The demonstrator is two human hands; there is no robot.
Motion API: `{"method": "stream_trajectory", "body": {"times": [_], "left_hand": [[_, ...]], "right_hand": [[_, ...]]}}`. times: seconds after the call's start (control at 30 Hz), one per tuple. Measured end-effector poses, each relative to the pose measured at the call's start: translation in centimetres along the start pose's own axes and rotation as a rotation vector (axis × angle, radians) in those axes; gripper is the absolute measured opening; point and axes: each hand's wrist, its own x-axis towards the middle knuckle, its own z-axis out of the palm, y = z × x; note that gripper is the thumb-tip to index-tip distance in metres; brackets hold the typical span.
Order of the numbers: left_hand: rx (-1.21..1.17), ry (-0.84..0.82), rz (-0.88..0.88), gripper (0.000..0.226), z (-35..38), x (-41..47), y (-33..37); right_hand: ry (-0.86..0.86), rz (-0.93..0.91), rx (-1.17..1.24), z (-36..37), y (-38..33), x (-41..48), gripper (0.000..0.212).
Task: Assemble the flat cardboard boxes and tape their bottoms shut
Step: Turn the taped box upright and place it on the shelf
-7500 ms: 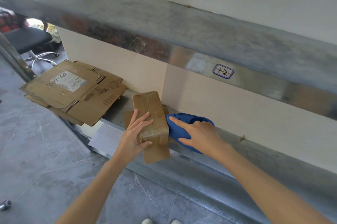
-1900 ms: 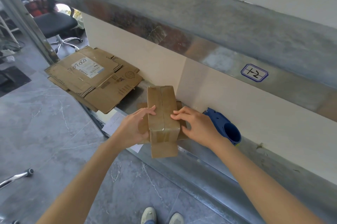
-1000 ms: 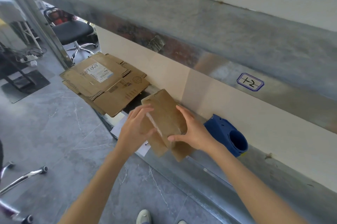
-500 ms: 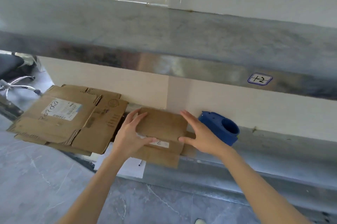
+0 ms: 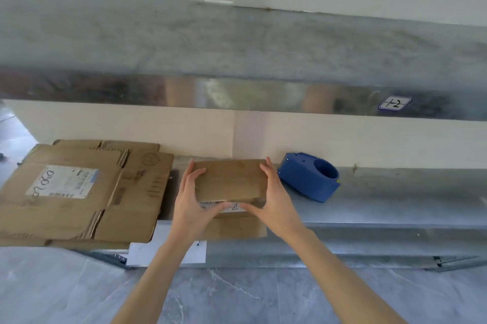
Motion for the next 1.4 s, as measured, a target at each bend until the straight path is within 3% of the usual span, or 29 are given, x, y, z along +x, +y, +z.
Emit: {"method": "stream_trajectory", "body": {"times": [0.13,0.7,1.4], "left_hand": [[-0.028,-0.017,-0.001,0.113,0.2,0.1,-0.1],[-0.041,-0.013,-0.013,0.119,0.3,0.2,-0.3],[-0.012,-0.020,0.002,0.118,0.8,0.2,-0.7]], "right_hand": [[0.004,0.003,-0.165,0.1,0.1,0.9,0.128],[-0.072,0.034,-0.251,0.0,-0.4,1.2,0.129],[-0.097,0.002,-0.105,0.6,0.3,0.7,0.120]]}}
